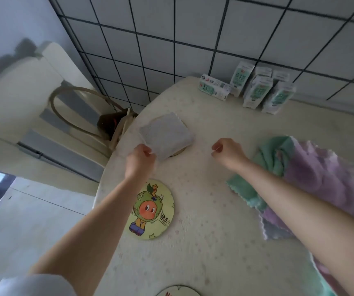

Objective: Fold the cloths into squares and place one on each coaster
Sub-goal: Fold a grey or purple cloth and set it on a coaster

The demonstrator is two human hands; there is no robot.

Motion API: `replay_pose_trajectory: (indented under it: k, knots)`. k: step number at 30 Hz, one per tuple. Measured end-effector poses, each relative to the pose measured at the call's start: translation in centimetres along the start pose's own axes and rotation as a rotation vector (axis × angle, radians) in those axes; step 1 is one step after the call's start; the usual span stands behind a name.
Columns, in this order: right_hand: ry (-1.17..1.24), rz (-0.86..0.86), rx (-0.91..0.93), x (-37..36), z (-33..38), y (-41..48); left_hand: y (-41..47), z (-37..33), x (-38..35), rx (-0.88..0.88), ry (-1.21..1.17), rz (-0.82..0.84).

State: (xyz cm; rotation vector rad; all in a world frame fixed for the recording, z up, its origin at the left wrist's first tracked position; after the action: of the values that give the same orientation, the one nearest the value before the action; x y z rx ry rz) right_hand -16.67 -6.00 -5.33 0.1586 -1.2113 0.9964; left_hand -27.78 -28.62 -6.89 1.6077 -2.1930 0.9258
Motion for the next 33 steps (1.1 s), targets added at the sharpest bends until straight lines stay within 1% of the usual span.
replay_pose_trajectory:
  k: [5, 11, 16, 18, 20, 23, 26, 30, 32, 33]
  knots:
    - [-0.048, -0.109, 0.07, 1.4, -4.6, -7.5, -5.1, -2.4, -2.4, -0.255, 0.24, 0.113]
    - [-0.054, -0.225, 0.079, 2.8, -11.4, -14.6, -11.7, -5.2, -7.0, -0.447, 0.351, 0.25]
    - [-0.024, -0.21, -0.037, 2.4, -18.5, -18.3, -17.0, -6.3, -11.1, -0.594, 0.445, 0.381]
    - [-0.009, -0.231, -0.06, 2.2, -20.5, -19.3, -18.3, -6.5, -12.5, -0.654, 0.492, 0.423]
    - [-0.025, -0.265, -0.069, 2.2, -22.5, -20.4, -19.7, -7.1, -14.1, -0.755, 0.567, 0.448]
    - [-0.142, -0.277, -0.067, 2.3, -24.8, -21.4, -21.2, -8.4, -16.3, -0.985, 0.685, 0.455]
    - [-0.219, -0.234, -0.065, 2.3, -26.9, -21.2, -21.9, -9.2, -18.5, -1.16, 0.724, 0.472]
    - [-0.443, -0.141, 0.017, 1.6, -29.0, -20.4, -23.0, -9.3, -21.1, -1.315, 0.821, 0.547]
    - [-0.514, -0.1, 0.046, 1.3, -29.5, -20.3, -23.5, -9.0, -22.3, -1.348, 0.878, 0.577]
    - [-0.529, -0.108, 0.068, 1.2, -29.8, -20.2, -23.7, -8.8, -22.9, -1.368, 0.885, 0.584]
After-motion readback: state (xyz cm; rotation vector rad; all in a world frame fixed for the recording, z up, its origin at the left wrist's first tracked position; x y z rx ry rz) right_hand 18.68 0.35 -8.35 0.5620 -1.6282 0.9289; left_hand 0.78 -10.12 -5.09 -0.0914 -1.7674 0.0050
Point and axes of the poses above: each hand's wrist, its own y-axis towards the middle knuckle, its own x-axis out of the back of the hand, z = x × y, the point moved 1 cm from there along y, towards the middle knuckle, and after that the axes turned 9 degrees about -y, right-handed, at the moved point
